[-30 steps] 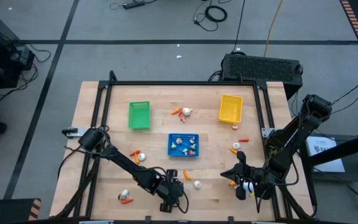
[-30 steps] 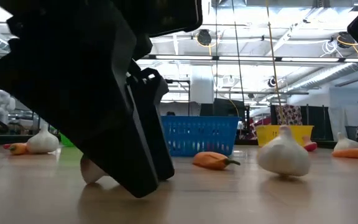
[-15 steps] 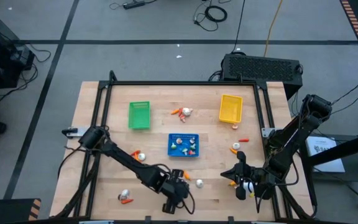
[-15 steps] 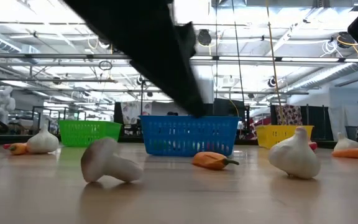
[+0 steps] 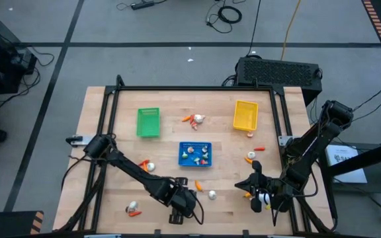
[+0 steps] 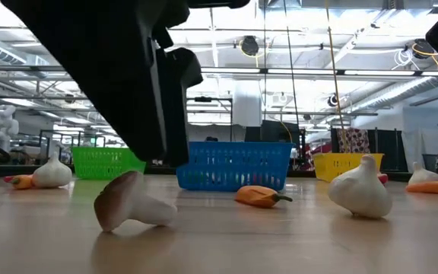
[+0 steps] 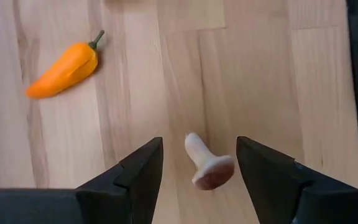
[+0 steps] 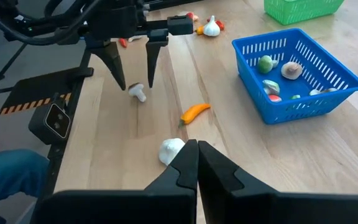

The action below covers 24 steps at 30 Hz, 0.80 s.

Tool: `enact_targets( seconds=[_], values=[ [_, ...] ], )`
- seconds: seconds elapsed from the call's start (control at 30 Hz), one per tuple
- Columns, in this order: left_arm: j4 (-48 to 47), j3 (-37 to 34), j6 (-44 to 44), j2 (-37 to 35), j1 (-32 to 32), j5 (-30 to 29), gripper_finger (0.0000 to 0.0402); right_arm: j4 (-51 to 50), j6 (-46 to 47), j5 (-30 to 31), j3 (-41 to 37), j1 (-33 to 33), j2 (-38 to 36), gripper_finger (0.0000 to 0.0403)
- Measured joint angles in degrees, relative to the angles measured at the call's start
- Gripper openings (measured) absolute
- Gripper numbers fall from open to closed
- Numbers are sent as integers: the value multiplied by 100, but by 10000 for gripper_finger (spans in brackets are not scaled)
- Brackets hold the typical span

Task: Sort produce into baskets
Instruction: Put the brown mushroom into the blue bin

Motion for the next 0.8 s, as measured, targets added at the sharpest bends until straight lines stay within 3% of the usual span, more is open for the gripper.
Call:
enact_targets(
  seconds=[0.8],
  values=[
    [254,-4,-1049,179,-20,-98,211,1,0,1,-2,0,0,0]
  ],
)
